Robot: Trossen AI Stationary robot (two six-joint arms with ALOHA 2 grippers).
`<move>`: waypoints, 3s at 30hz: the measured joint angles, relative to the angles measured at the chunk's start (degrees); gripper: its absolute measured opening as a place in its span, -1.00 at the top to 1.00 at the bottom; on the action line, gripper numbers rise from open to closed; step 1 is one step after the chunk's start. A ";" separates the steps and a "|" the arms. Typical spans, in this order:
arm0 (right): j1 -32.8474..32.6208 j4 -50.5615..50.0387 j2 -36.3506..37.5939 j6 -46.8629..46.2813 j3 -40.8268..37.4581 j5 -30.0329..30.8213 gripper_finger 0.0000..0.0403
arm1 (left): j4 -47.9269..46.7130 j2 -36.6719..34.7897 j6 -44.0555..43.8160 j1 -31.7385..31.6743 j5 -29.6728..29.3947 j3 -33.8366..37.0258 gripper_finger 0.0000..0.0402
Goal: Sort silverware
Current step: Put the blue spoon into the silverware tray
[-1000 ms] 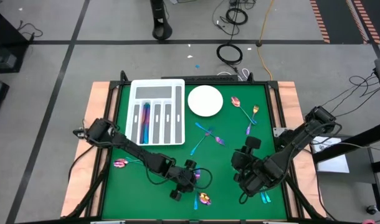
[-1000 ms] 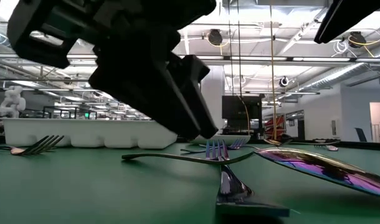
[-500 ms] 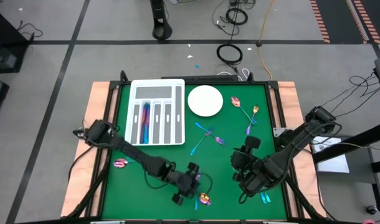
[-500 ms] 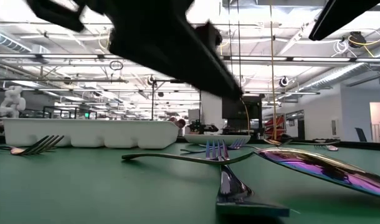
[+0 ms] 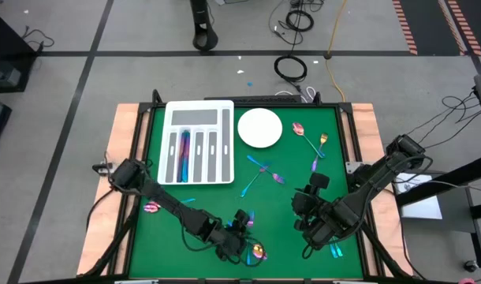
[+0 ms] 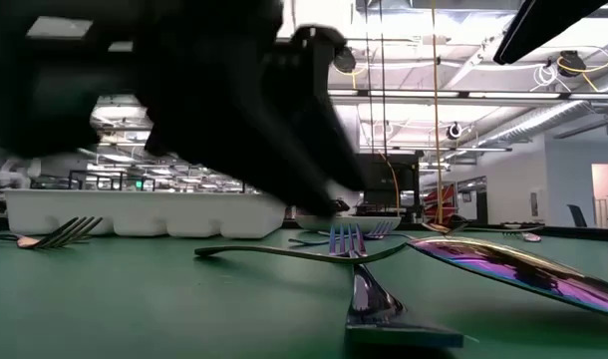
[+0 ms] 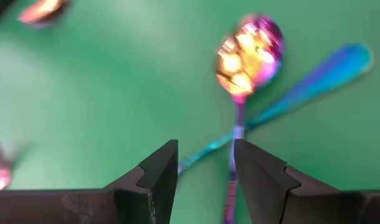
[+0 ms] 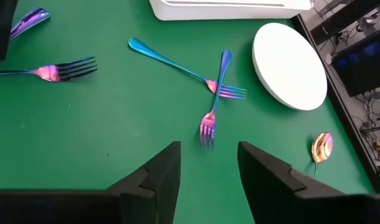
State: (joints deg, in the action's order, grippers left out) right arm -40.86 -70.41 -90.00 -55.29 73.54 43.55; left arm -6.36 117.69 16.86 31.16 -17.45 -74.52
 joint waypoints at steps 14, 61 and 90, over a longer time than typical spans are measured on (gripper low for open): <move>0.00 0.90 -0.02 0.46 -0.02 -0.07 0.26 | 0.02 2.88 -0.02 1.53 -5.36 0.04 0.25; -4.43 2.29 0.00 1.99 -0.02 7.07 0.26 | 20.26 -21.33 -14.61 -2.90 3.84 13.39 1.00; -0.56 36.03 0.48 21.53 -0.02 19.12 0.78 | 70.27 -17.91 -27.00 -6.02 0.81 29.27 1.00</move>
State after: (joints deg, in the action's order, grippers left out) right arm -41.42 -34.38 -89.51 -33.76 73.52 62.67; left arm 63.92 99.79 -10.13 25.15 -16.64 -45.25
